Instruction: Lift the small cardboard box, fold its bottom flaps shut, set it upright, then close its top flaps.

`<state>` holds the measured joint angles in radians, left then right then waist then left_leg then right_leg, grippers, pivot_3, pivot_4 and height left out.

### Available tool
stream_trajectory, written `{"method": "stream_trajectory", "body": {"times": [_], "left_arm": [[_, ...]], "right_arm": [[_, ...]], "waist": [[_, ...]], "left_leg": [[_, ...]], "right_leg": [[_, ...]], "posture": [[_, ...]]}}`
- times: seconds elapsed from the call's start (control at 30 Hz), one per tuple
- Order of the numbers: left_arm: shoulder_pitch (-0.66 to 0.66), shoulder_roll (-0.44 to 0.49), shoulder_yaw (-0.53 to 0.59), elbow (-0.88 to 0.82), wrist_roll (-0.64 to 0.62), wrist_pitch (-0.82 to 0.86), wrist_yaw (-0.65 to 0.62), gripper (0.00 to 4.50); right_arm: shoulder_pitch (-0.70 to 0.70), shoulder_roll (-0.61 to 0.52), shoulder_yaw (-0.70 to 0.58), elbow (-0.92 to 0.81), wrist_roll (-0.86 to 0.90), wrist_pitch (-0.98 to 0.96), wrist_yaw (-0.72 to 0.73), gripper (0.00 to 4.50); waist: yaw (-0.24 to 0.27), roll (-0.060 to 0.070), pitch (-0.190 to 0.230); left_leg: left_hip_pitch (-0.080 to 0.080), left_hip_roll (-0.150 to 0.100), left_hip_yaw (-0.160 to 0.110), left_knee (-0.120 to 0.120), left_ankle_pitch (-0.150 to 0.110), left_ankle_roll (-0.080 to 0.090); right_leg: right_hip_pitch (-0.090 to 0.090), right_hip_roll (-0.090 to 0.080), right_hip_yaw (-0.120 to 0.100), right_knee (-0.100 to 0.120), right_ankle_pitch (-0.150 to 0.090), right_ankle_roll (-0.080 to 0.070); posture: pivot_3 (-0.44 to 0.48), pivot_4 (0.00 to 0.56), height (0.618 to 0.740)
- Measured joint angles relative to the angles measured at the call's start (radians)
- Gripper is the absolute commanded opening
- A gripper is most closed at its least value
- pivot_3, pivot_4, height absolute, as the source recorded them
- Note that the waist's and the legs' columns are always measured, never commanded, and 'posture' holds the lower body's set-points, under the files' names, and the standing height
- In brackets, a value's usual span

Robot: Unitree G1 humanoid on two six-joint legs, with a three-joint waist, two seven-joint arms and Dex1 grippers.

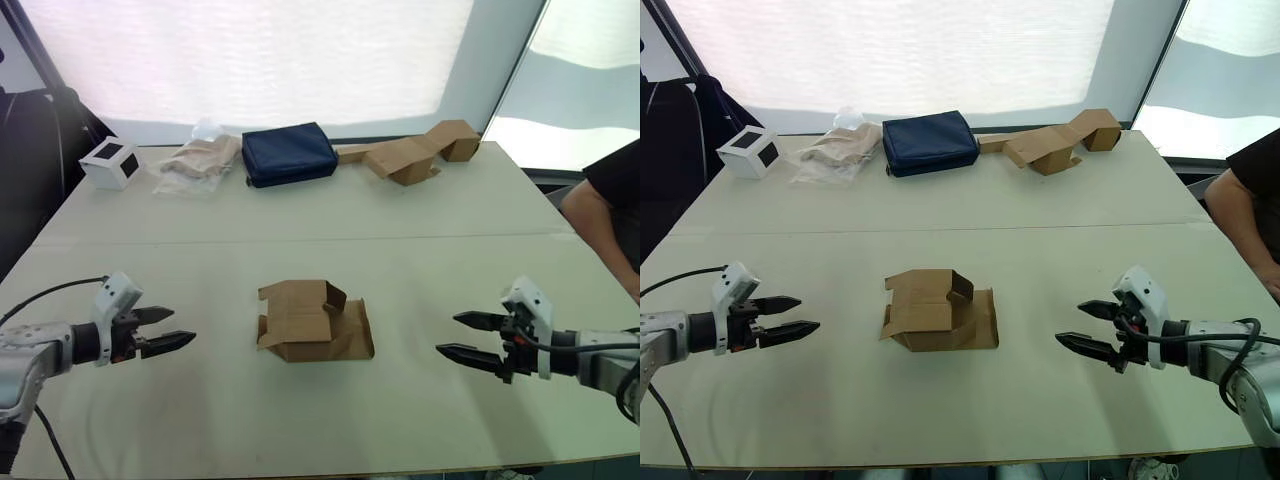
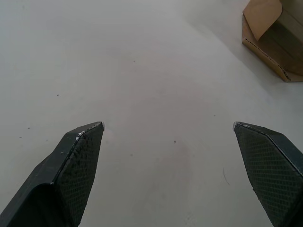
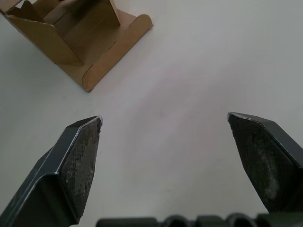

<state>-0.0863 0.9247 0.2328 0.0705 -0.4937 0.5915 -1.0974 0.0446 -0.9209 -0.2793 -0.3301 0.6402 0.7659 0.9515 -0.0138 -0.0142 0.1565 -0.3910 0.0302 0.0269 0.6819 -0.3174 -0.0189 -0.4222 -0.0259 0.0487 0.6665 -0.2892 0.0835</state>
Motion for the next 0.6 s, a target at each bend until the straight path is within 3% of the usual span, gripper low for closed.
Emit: {"method": "stream_trajectory", "body": {"times": [0.6], "left_arm": [[-0.045, -0.01, -0.005, 0.049, 0.026, -0.04, 0.019, 4.5]], "right_arm": [[0.012, 0.041, 0.001, -0.027, -0.007, -0.001, -0.042, 4.46]], "waist": [[0.0, 0.0, 0.0]], "left_leg": [[0.0, 0.0, 0.0, 0.0, 0.0, 0.0]], "right_leg": [[0.0, 0.0, 0.0, 0.0, 0.0, 0.0]], "posture": [[0.0, 0.15, 0.74]]}}
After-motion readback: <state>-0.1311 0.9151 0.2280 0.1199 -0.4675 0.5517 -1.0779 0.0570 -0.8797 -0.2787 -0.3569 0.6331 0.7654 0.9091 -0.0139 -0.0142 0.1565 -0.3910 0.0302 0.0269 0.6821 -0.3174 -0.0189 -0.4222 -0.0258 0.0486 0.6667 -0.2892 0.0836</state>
